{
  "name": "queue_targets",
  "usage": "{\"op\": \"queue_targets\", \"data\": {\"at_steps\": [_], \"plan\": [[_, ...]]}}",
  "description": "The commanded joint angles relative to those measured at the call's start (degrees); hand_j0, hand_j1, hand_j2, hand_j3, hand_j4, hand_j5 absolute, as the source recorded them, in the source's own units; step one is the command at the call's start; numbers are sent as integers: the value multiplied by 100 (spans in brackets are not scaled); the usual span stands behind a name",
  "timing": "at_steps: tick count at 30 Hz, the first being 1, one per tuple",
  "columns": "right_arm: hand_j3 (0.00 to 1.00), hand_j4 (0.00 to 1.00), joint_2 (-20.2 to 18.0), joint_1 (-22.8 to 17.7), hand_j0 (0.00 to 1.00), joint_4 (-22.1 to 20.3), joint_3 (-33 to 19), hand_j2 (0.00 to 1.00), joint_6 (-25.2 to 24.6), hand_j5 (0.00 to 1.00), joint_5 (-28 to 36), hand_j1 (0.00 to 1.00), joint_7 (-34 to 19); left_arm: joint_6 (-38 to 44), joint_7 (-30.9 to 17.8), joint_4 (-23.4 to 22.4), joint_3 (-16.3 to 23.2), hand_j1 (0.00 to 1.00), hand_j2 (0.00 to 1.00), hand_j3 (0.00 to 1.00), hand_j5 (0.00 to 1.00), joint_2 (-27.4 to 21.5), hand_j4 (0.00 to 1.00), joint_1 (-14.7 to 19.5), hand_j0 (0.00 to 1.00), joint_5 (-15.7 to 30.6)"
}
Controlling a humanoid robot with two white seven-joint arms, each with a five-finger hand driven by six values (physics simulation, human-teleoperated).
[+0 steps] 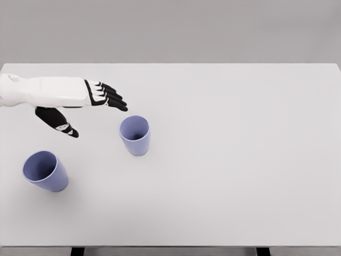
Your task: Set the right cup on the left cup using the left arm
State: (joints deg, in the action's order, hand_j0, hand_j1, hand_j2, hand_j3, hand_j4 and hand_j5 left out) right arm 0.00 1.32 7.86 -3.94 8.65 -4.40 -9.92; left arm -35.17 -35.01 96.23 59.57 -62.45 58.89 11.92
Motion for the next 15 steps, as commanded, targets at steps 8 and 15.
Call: {"op": "queue_targets", "data": {"at_steps": [8,15], "plan": [[100,100,0,-53,100,49,-10,100,-13,100,-8,100,16,17,1,-315,37,100,100,100,100,848,100,132,100,-242],[100,100,0,-53,100,49,-10,100,-13,100,-8,100,16,17,1,-535,318,100,100,100,100,1253,100,79,100,-612]]}}
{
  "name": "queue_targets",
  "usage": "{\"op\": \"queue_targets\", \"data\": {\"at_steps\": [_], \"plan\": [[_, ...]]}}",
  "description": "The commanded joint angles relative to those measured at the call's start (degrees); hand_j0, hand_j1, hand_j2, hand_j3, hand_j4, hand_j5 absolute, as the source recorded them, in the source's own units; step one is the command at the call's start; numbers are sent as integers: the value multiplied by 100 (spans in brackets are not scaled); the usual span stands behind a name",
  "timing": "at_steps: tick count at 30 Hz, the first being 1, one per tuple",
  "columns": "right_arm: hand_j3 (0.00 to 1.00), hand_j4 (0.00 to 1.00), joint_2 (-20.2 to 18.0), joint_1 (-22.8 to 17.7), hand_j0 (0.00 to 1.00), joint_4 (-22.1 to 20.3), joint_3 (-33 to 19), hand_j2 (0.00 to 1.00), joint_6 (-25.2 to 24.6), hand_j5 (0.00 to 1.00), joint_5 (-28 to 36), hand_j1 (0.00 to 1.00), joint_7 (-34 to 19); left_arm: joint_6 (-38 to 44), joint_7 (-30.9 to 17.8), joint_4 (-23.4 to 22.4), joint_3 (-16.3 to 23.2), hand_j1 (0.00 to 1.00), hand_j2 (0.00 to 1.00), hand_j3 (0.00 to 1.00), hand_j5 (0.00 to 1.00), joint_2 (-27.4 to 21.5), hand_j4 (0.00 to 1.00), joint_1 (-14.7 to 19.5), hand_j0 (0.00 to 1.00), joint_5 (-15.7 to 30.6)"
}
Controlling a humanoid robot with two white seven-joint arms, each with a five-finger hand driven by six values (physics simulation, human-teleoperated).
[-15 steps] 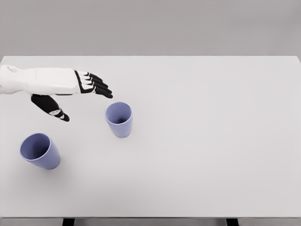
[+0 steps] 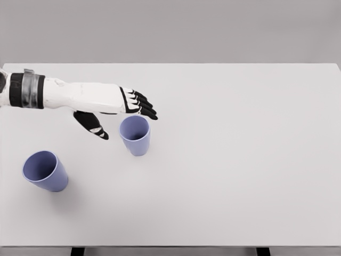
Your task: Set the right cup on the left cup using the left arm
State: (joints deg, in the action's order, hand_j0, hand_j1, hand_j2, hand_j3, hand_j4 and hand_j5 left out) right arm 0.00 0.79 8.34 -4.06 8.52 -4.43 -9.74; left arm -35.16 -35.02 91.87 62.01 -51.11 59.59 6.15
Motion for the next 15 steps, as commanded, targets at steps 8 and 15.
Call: {"op": "queue_targets", "data": {"at_steps": [8,15], "plan": [[100,100,0,0,100,1,-7,100,9,100,4,100,-1,16,2,-565,74,100,100,100,100,400,100,-79,100,-149],[100,100,0,0,100,1,2,100,0,100,-5,100,-1,16,2,-723,65,100,100,100,100,418,100,-79,100,-245]]}}
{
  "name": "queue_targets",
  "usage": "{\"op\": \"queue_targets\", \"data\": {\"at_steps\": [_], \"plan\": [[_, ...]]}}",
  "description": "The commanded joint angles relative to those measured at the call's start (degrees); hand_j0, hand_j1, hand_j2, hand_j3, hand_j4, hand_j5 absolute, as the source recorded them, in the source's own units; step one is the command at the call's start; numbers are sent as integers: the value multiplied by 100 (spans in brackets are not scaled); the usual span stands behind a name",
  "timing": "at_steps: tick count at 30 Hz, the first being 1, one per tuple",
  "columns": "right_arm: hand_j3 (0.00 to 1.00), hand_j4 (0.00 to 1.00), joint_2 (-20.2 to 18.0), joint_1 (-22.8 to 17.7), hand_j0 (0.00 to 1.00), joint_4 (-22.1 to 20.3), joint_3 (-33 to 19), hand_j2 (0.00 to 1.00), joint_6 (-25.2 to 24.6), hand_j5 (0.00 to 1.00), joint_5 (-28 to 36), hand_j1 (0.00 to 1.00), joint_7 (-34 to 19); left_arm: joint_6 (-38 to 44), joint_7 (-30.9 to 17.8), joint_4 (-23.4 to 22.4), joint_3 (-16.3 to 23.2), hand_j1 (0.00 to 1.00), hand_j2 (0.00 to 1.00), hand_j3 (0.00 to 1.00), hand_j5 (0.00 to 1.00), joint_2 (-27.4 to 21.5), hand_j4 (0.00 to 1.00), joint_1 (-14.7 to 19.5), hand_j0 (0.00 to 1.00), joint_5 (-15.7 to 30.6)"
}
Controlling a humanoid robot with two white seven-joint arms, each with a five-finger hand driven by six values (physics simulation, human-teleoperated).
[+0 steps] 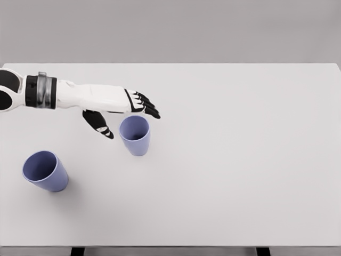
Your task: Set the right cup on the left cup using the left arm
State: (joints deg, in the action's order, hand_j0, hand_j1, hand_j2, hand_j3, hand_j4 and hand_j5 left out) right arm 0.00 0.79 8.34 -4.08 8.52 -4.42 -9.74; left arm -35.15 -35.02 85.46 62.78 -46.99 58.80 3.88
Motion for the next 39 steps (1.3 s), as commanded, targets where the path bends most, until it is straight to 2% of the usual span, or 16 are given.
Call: {"op": "queue_targets", "data": {"at_steps": [1,6,13,15,18,20,21,22,23,25,27,30,33,36,39], "plan": [[100,100,0,0,100,1,4,100,0,100,-6,100,-1,15,2,-205,-12,100,100,100,100,102,100,-9,100,-54],[100,100,0,0,100,1,4,100,0,100,-6,100,-1,15,2,-601,-3,100,100,100,100,462,100,-88,100,-308],[100,100,0,0,100,1,-5,100,0,100,3,100,-1,15,2,-627,-21,100,100,100,100,524,100,-316,100,-326],[100,100,0,0,100,1,-5,100,0,100,3,100,-1,15,2,-636,-82,100,100,100,100,533,100,-325,100,-519],[100,100,0,0,100,1,4,100,0,100,-6,100,-1,15,2,-777,-82,100,100,100,100,656,100,-369,100,-563],[100,100,0,0,100,1,-5,100,0,100,3,100,-1,15,2,-777,-65,91,91,91,91,656,91,-387,91,-572],[100,100,0,0,100,1,-5,100,0,100,-6,100,-1,15,2,-777,-73,82,82,82,82,647,82,-413,82,-563],[100,100,0,0,100,1,-5,100,0,100,3,100,-1,15,2,-777,-73,77,77,77,77,647,77,-431,77,-563],[100,100,0,0,100,1,4,100,0,100,3,100,-1,15,2,-777,-82,65,65,65,65,647,65,-448,65,-563],[100,100,0,0,100,1,-5,100,0,100,3,100,-1,15,2,-777,-82,51,51,51,51,638,51,-466,51,-563],[100,100,0,0,100,1,4,100,0,100,3,100,-1,15,2,-776,-82,47,47,47,47,638,47,-466,47,-563],[100,100,0,0,100,1,4,100,0,100,3,100,-1,15,2,-759,-82,47,47,47,47,612,47,-475,47,-555],[100,100,0,0,100,1,-5,100,0,100,3,100,-1,15,2,-513,-108,47,47,47,47,515,47,-457,47,-467],[100,100,0,0,100,1,4,100,0,100,3,100,-1,15,2,128,-284,45,45,45,45,-222,45,-448,45,-142],[100,100,0,0,100,1,4,100,0,100,-6,100,-1,15,2,445,-345,43,43,43,43,-636,43,-448,43,8]]}}
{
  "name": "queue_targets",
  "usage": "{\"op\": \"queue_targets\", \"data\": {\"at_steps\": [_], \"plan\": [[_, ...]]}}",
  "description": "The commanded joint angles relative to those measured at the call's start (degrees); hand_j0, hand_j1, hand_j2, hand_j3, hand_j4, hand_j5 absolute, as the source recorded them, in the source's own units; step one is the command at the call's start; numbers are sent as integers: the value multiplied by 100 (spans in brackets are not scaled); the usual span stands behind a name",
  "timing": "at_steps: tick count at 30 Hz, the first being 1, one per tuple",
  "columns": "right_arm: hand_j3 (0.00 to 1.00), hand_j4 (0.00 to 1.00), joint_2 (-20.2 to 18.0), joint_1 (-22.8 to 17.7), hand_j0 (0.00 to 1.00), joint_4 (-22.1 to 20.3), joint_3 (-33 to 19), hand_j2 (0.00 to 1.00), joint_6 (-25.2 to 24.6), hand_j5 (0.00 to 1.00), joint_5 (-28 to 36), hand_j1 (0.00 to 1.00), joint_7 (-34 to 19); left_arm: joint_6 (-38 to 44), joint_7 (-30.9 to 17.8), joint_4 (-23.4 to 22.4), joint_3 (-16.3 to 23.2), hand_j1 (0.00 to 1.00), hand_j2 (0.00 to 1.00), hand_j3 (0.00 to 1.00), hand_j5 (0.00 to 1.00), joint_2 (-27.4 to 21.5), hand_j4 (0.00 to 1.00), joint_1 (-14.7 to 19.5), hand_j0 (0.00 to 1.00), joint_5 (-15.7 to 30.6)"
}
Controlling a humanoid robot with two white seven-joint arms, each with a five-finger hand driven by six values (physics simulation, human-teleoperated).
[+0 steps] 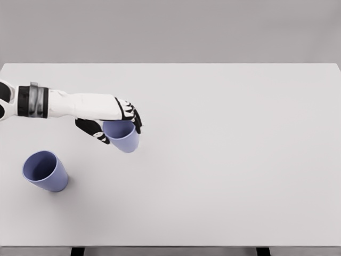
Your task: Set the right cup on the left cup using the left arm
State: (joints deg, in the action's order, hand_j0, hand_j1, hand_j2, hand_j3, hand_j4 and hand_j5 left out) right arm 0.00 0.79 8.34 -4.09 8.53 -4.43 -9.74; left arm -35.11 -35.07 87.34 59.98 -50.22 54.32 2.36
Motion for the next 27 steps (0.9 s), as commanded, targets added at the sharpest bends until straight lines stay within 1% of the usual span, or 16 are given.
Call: {"op": "queue_targets", "data": {"at_steps": [1,2,5,9,12,16,19,21,24,27], "plan": [[100,100,0,0,100,1,-4,100,0,100,-5,100,-1,11,7,380,-126,43,43,43,43,-444,43,0,43,212],[100,100,0,0,100,1,-4,100,0,100,-5,100,-1,11,7,494,-144,43,43,43,43,-576,43,0,43,264],[100,100,0,0,100,1,5,100,0,100,4,100,-1,11,7,864,-267,43,43,43,43,-1226,43,17,43,633],[100,100,0,0,100,1,5,100,0,100,-5,100,-1,11,7,1180,-478,43,43,43,43,-2043,43,26,43,959],[100,100,0,0,100,1,-4,100,0,100,4,100,-1,11,7,1295,-645,43,43,43,43,-2580,43,44,43,1205],[100,100,0,0,100,1,-4,100,0,100,4,100,-1,11,7,1365,-794,43,43,43,43,-2923,43,53,43,1328],[100,100,0,0,100,1,5,100,0,100,4,100,-1,11,7,1365,-803,43,43,43,43,-3256,43,53,43,1433],[100,100,0,0,100,1,-4,100,0,100,-5,100,-1,11,7,1365,-803,43,43,43,43,-3494,43,53,43,1583],[100,100,0,0,100,1,-4,100,0,100,-5,100,-1,11,7,1374,-803,43,43,43,43,-3661,43,53,43,1697],[100,100,0,0,100,1,-4,100,0,100,4,100,-1,11,7,1374,-794,43,43,43,43,-3749,43,9,43,1697]]}}
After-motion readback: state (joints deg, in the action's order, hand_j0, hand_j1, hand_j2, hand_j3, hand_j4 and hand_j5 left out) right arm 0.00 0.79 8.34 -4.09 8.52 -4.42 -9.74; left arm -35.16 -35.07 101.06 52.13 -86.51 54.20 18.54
